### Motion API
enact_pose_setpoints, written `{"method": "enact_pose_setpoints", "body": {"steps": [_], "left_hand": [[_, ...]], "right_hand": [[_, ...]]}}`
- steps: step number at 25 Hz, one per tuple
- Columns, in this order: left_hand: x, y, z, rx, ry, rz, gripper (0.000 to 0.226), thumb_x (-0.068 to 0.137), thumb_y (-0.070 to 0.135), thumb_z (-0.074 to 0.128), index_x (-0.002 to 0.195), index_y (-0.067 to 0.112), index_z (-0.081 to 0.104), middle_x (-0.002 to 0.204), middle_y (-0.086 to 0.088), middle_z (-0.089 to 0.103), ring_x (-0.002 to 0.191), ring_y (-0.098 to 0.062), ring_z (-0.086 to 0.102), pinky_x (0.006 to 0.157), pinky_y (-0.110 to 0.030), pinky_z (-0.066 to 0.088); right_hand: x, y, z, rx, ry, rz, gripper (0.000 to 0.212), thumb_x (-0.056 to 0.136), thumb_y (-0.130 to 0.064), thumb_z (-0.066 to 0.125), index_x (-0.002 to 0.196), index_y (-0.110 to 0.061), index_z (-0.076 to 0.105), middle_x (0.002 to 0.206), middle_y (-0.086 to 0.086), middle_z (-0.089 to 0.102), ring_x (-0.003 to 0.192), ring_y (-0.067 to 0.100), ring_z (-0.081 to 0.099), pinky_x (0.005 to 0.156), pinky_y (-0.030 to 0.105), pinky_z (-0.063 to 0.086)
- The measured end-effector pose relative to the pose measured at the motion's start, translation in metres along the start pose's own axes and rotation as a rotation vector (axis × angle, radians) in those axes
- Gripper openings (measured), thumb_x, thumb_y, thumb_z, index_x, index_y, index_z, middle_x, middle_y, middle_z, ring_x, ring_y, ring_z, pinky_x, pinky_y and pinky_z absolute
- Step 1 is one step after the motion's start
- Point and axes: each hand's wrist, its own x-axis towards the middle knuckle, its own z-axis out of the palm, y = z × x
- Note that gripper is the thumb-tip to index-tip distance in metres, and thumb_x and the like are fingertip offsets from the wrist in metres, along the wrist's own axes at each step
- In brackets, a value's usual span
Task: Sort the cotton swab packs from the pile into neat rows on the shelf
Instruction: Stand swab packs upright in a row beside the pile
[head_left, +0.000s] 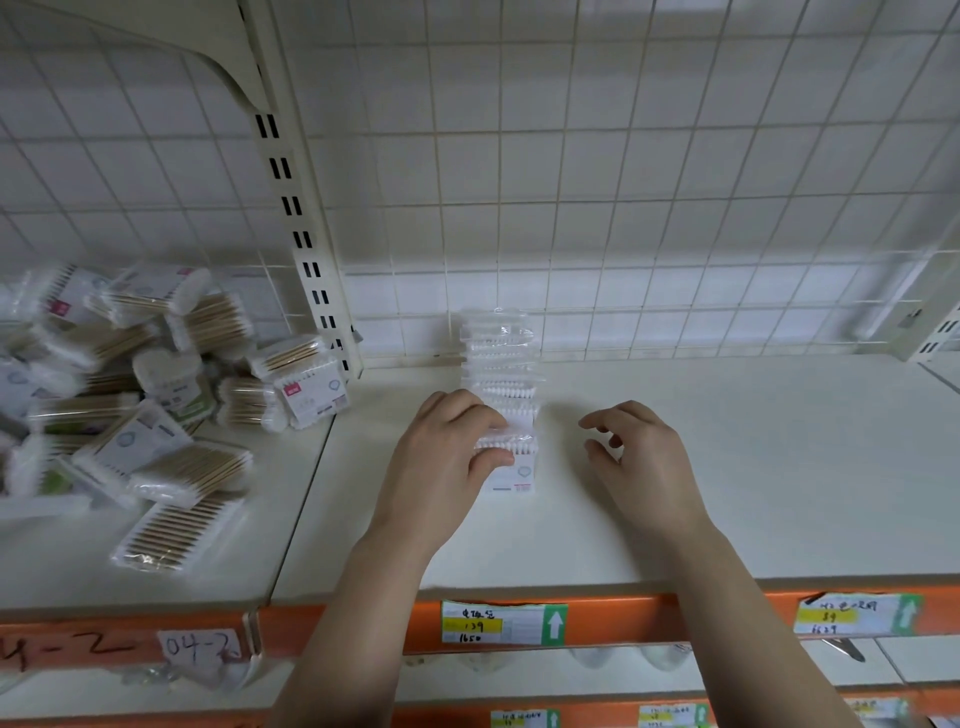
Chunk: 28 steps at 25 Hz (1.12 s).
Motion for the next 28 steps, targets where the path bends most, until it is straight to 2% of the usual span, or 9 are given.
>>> {"method": "enact_pose_setpoints", "body": {"steps": [4, 12, 17, 19, 23, 25, 28], "left_hand": [[0.005, 0.0, 0.002, -0.013, 0.015, 0.011, 0.01, 0.079, 0.018, 0.074, 0.087, 0.015, 0.068, 0.086, 0.007, 0.059, 0.085, -0.012, 0.05, 0.077, -0.013, 0.036], [0.014, -0.006, 0.013, 0.025, 0.039, 0.006, 0.007, 0.082, 0.02, 0.067, 0.084, 0.013, 0.067, 0.085, 0.005, 0.06, 0.085, -0.016, 0.051, 0.075, -0.017, 0.036], [0.018, -0.007, 0.015, 0.035, 0.028, 0.007, 0.006, 0.082, 0.019, 0.069, 0.085, 0.014, 0.066, 0.086, 0.004, 0.061, 0.085, -0.021, 0.054, 0.076, -0.026, 0.041], [0.017, -0.007, 0.014, 0.053, 0.028, 0.005, 0.012, 0.082, 0.023, 0.068, 0.091, 0.016, 0.067, 0.089, 0.004, 0.061, 0.087, -0.021, 0.055, 0.079, -0.032, 0.046], [0.013, -0.007, 0.005, 0.051, 0.038, -0.05, 0.027, 0.084, 0.026, 0.07, 0.109, 0.016, 0.065, 0.102, 0.002, 0.059, 0.097, -0.021, 0.054, 0.088, -0.037, 0.046], [0.01, -0.009, -0.003, 0.063, 0.062, -0.05, 0.026, 0.085, 0.026, 0.069, 0.108, 0.015, 0.066, 0.103, 0.001, 0.058, 0.098, -0.021, 0.054, 0.089, -0.038, 0.047], [0.005, -0.016, -0.018, 0.106, 0.092, -0.062, 0.022, 0.087, 0.028, 0.066, 0.105, 0.015, 0.067, 0.101, 0.002, 0.06, 0.096, -0.02, 0.056, 0.087, -0.039, 0.047]], "right_hand": [[0.001, 0.0, 0.0, -0.006, -0.006, 0.007, 0.024, 0.08, -0.003, 0.064, 0.1, -0.016, 0.07, 0.096, -0.003, 0.061, 0.074, 0.01, 0.053, 0.067, 0.024, 0.044], [-0.001, 0.002, 0.0, -0.008, -0.007, 0.017, 0.025, 0.079, -0.003, 0.064, 0.099, -0.016, 0.07, 0.095, -0.003, 0.061, 0.073, 0.008, 0.052, 0.067, 0.02, 0.04], [0.0, 0.001, -0.002, -0.016, -0.004, 0.007, 0.025, 0.079, -0.003, 0.064, 0.101, -0.015, 0.07, 0.096, -0.003, 0.061, 0.075, 0.008, 0.052, 0.067, 0.02, 0.04], [0.0, -0.001, -0.003, -0.012, 0.021, -0.003, 0.025, 0.08, -0.003, 0.064, 0.1, -0.015, 0.07, 0.095, -0.003, 0.062, 0.074, 0.01, 0.054, 0.066, 0.021, 0.042], [0.005, -0.011, -0.006, 0.032, 0.079, -0.018, 0.023, 0.082, -0.005, 0.064, 0.1, -0.018, 0.07, 0.093, -0.006, 0.062, 0.076, 0.01, 0.055, 0.064, 0.011, 0.037], [0.009, -0.02, -0.007, 0.053, 0.109, -0.042, 0.021, 0.083, -0.006, 0.063, 0.099, -0.018, 0.069, 0.092, -0.008, 0.061, 0.076, 0.011, 0.056, 0.064, 0.013, 0.038], [0.015, -0.038, -0.007, 0.077, 0.16, -0.107, 0.019, 0.084, -0.005, 0.063, 0.098, -0.016, 0.07, 0.091, -0.008, 0.06, 0.078, 0.013, 0.056, 0.068, 0.023, 0.044]]}}
